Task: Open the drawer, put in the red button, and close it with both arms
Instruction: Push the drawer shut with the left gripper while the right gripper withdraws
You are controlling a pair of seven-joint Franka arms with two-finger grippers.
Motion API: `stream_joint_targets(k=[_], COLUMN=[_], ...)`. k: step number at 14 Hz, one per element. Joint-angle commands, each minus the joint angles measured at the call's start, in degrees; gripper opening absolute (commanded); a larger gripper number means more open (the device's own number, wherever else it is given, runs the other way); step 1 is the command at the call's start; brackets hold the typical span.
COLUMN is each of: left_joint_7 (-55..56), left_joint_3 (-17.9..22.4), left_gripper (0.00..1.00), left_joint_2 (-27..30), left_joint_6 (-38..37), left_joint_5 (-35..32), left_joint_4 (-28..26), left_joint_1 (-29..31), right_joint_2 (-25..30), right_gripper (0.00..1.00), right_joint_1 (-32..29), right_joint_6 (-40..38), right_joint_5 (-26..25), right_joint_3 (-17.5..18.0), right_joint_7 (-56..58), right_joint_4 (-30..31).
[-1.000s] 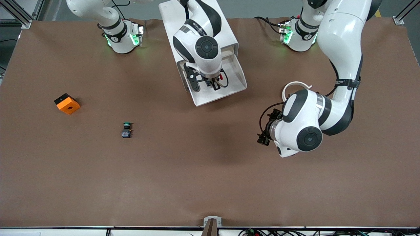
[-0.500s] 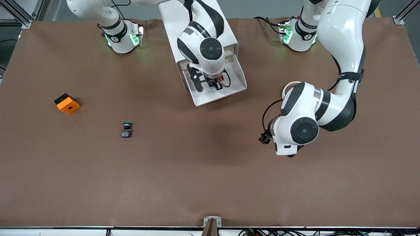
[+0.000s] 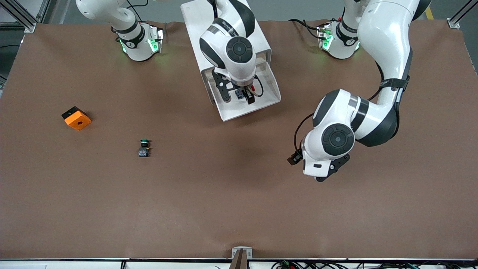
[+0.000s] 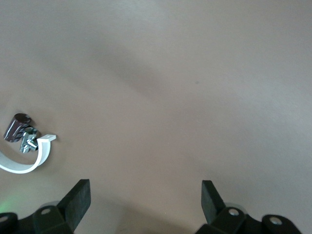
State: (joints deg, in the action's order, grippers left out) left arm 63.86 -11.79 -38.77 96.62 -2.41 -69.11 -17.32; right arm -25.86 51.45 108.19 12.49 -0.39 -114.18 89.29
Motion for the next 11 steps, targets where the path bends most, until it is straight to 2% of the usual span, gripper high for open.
stream_joint_targets(k=[1,5,8,11], left_joint_7=[-1.1,-6.0,-7.4,-7.4], left_joint_3=[-2.4,-6.2,-8.9,-13.0], left_gripper=[1.00,1.00,1.00,1.00], left_joint_2=[2.4,5.8,7.4,8.0], left_joint_6=[1.9,12.1,17.1,17.7], left_joint_5=[-1.2,-1.2,-1.2,-1.1], left_joint_4=[-3.6,-14.5,-21.4,-25.5], left_joint_1=[0.1,0.2,0.3,0.9], right_joint_2=[3.6,6.8,11.3,15.6], right_gripper=[1.00,1.00,1.00,1.00], right_joint_1=[-2.1,-4.9,-7.8,-13.7], right_joint_6=[-3.7,-11.8,-17.5,-21.6], right_joint_5=[1.2,-0.2,-1.4,-1.7], right_joint_3=[-0.2,-0.3,-0.3,-0.3], right_joint_7=[-0.3,0.9,14.5,25.9], right_joint_4=[-0.4,-4.8,-4.9,-4.6])
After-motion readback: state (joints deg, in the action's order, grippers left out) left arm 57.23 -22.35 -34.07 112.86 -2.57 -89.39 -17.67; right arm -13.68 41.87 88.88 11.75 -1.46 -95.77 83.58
